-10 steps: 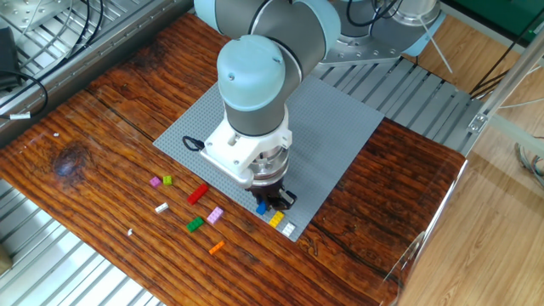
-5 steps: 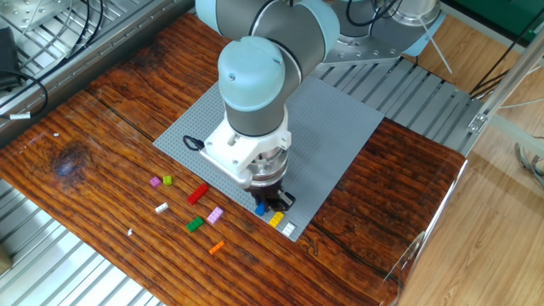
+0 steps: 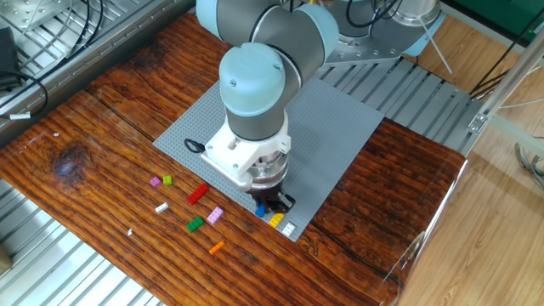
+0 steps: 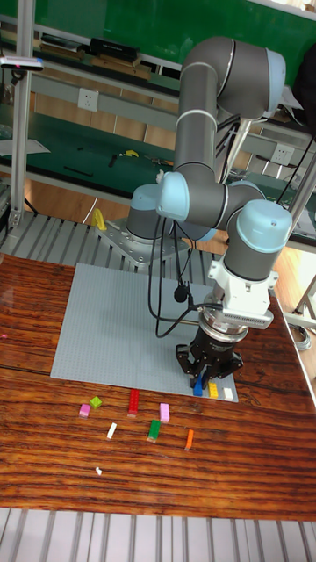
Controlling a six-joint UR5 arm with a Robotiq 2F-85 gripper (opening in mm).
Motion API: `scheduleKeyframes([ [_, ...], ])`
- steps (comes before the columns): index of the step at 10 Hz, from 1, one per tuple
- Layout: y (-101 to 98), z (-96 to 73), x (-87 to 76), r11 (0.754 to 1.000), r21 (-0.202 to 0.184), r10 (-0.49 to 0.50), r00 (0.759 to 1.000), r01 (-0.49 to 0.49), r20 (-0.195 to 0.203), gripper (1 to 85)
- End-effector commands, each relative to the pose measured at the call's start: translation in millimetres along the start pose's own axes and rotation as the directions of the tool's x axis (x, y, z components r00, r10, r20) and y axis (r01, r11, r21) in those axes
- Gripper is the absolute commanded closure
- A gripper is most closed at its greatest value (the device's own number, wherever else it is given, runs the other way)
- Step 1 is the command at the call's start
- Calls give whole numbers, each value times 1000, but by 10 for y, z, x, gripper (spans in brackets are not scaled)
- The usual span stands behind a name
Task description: Build with small Lego blocks
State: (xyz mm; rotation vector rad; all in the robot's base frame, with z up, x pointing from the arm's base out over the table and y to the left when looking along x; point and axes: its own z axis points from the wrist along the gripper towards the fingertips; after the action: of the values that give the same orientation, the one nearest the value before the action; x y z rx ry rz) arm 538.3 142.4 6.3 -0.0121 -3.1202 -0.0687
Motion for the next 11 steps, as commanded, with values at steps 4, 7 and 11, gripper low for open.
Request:
scheduleKeyframes([
  [4,29,4,32,1000,-15,11,1000,-11,-14,750],
  [7,17,46,12,1000,-9,11,1000,-11,-17,753],
  [11,13,23,38,1000,-7,6,1000,-7,-23,753],
])
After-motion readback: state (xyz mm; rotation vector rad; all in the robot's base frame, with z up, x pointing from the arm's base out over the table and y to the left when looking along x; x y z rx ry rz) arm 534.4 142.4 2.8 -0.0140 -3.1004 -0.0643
